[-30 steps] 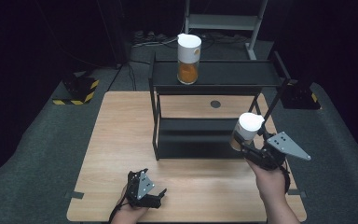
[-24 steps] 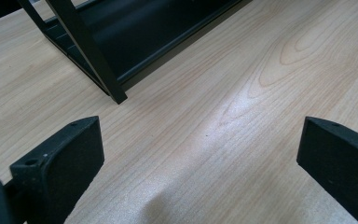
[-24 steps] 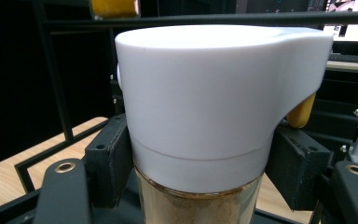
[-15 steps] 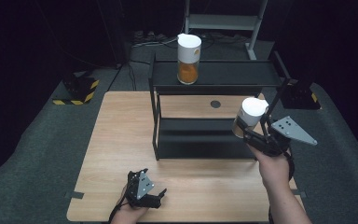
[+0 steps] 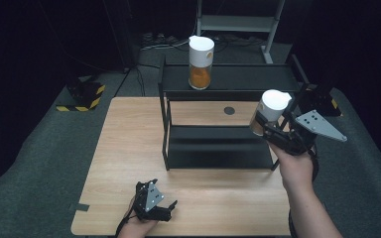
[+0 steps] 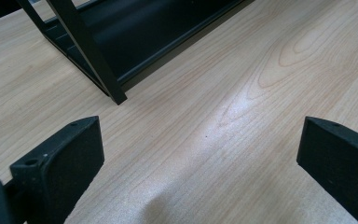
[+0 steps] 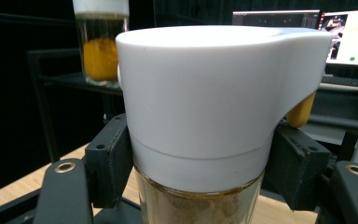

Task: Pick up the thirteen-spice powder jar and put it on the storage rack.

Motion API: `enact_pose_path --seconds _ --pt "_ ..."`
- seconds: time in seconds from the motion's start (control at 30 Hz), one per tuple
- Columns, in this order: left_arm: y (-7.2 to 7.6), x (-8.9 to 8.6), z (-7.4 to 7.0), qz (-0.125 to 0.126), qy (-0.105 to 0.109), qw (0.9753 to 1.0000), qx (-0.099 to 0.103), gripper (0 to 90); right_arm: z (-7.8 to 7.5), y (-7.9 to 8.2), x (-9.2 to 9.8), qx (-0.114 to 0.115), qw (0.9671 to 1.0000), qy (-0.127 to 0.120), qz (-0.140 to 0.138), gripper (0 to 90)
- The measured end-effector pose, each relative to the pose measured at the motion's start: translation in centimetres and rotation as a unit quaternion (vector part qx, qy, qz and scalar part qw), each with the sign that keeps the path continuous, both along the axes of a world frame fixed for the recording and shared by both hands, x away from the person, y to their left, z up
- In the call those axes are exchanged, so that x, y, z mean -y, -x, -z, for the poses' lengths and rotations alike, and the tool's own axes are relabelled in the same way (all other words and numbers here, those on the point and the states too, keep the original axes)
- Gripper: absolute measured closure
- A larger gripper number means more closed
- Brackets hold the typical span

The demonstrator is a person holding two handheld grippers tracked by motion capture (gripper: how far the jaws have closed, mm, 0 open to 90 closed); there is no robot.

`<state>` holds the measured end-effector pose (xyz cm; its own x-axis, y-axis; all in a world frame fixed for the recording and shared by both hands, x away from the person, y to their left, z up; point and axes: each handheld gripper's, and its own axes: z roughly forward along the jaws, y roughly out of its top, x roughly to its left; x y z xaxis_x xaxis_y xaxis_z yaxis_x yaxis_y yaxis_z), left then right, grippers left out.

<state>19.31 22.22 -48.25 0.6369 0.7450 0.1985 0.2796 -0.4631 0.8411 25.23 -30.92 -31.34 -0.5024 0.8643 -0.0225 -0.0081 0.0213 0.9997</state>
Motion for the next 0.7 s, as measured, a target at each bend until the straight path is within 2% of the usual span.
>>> enact_pose_path --seconds 0.23,0.7 --pt "0.0 0.0 0.0 0.0 0.001 1.0 0.0 0.8 -1.7 -0.3 0.1 0.015 0.9999 -0.005 0.001 30.1" --pt "0.0 -0.1 0.1 0.0 0.004 1.0 0.001 0.8 -4.2 -0.9 -0.2 0.036 0.9993 -0.006 0.007 30.1"
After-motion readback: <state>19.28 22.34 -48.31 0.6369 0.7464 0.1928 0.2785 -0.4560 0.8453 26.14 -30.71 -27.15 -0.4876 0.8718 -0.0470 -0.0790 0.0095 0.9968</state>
